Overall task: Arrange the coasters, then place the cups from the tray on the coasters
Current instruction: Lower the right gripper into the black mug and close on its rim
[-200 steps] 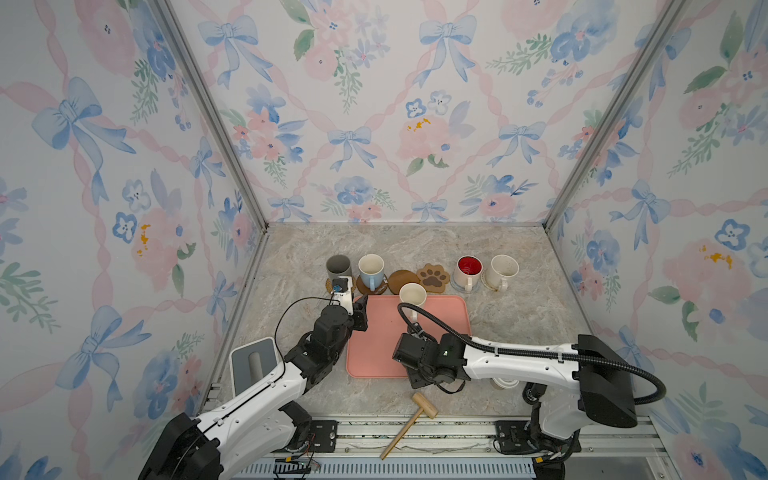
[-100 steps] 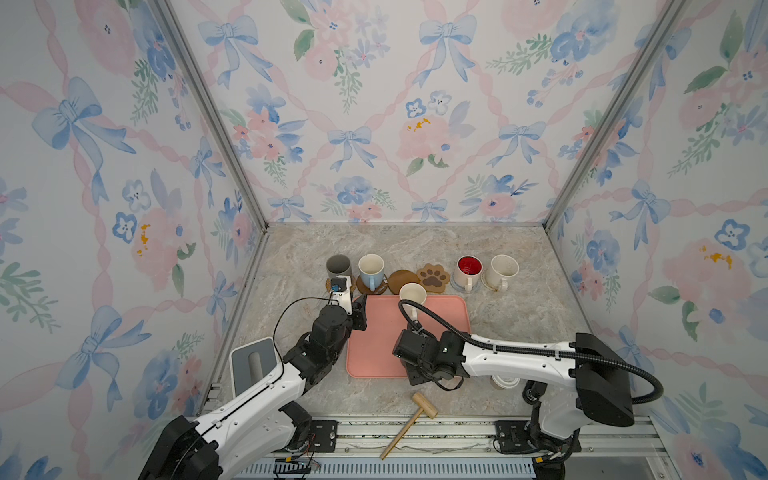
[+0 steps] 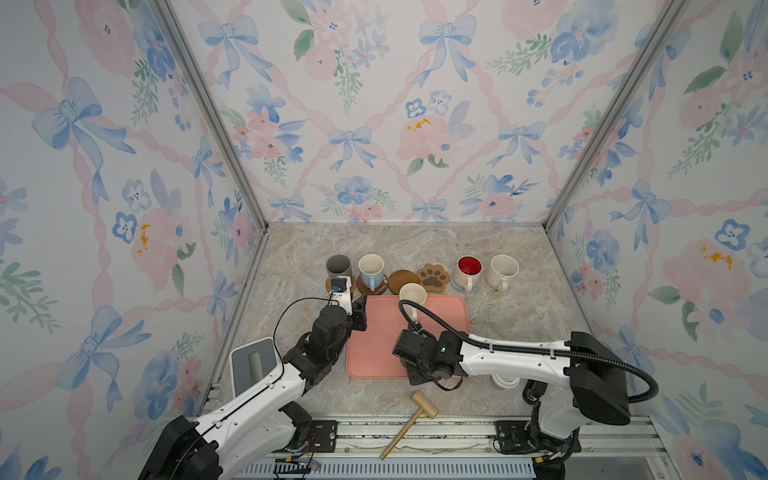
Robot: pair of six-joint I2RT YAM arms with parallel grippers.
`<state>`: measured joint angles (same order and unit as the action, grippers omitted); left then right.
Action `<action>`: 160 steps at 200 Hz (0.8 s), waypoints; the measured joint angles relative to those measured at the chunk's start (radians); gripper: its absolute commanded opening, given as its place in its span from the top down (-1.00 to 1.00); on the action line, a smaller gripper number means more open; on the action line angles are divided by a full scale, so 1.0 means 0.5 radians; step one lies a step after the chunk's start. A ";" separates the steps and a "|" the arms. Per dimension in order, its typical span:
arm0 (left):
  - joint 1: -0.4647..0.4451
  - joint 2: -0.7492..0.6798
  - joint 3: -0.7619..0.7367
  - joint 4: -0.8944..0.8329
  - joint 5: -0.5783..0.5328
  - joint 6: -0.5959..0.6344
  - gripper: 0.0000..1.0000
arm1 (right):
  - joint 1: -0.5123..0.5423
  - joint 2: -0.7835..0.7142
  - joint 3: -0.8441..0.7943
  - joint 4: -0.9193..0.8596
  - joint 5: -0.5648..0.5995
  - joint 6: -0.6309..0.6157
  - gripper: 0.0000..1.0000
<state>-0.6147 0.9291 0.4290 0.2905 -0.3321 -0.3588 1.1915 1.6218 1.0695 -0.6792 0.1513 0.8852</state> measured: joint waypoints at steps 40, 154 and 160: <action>0.000 -0.019 -0.003 0.000 0.000 0.000 0.25 | 0.000 0.000 -0.011 0.002 0.002 0.012 0.78; 0.000 -0.046 -0.013 0.001 -0.008 -0.001 0.25 | 0.002 -0.016 -0.012 -0.122 0.147 0.009 1.00; 0.000 -0.046 -0.013 0.001 -0.008 -0.001 0.25 | 0.002 -0.020 -0.012 -0.140 0.156 0.010 1.00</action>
<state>-0.6147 0.9062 0.4225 0.2909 -0.3359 -0.3592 1.1923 1.6119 1.0634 -0.7490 0.2291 0.8902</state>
